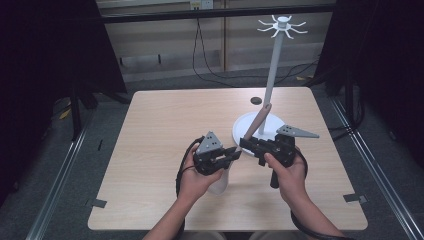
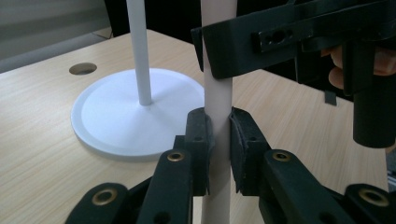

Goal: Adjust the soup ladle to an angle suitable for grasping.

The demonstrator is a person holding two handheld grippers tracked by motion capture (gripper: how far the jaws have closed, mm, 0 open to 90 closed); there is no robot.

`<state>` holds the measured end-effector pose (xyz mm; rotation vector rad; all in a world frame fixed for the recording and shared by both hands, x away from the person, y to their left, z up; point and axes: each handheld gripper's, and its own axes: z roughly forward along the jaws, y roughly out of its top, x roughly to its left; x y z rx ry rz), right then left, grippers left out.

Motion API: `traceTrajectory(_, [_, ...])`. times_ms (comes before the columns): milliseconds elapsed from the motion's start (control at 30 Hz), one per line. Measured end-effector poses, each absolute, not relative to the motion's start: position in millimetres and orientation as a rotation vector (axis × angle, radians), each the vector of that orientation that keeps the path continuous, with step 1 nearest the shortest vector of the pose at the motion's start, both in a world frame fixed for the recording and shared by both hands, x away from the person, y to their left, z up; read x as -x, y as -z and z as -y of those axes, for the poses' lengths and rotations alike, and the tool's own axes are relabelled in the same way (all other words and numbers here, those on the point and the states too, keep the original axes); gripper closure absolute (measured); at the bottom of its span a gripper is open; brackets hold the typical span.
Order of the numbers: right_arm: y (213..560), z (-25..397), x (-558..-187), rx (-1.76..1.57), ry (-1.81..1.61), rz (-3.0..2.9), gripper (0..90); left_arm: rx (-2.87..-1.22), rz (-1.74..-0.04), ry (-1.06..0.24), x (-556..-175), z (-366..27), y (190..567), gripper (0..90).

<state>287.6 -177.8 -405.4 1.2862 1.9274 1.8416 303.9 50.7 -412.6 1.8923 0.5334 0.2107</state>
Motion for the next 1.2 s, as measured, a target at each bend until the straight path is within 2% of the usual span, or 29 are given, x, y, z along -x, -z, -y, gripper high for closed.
traceTrajectory(67, [401.0, 176.1, -286.8, -1.255, -1.869, -1.933, 78.4, -1.876, -0.541, -0.202, -304.5, -50.5, 412.0, 78.7])
traceTrajectory(200, [391.6, 169.8, -287.3, -1.174, -1.826, -1.969, 78.9, -1.823, -0.554, -0.147, -306.9, -52.0, 412.8, 77.9])
traceTrajectory(267, [388.9, 169.7, -289.0, -1.159, -1.818, -1.983, 78.9, -1.827, -0.551, -0.166, -308.0, -54.8, 412.1, 66.2])
traceTrajectory(300, [387.7, 170.5, -290.1, -1.153, -1.810, -1.991, 78.9, -1.817, -0.559, -0.174, -308.6, -56.8, 412.2, 66.2])
traceTrajectory(333, [386.3, 171.7, -291.4, -1.142, -1.797, -1.993, 78.9, -1.822, -0.571, -0.179, -309.0, -59.4, 412.1, 61.7])
traceTrajectory(533, [368.0, 186.5, -304.1, -1.096, -1.753, -2.001, 78.9, -1.900, -0.632, -0.256, -312.9, -79.5, 432.2, 24.5])
traceTrajectory(600, [363.8, 188.5, -306.2, -1.087, -1.744, -2.004, 78.9, -1.907, -0.649, -0.263, -313.9, -82.7, 436.9, 19.3])
traceTrajectory(767, [337.0, 198.9, -319.0, -1.040, -1.709, -2.006, 78.9, -1.946, -0.706, -0.254, -319.9, -94.8, 452.4, 12.5])
traceTrajectory(1200, [289.5, 213.1, -343.9, -0.980, -1.722, -2.005, 78.9, -1.965, -0.707, -0.267, -318.1, -96.2, 455.5, 10.6])
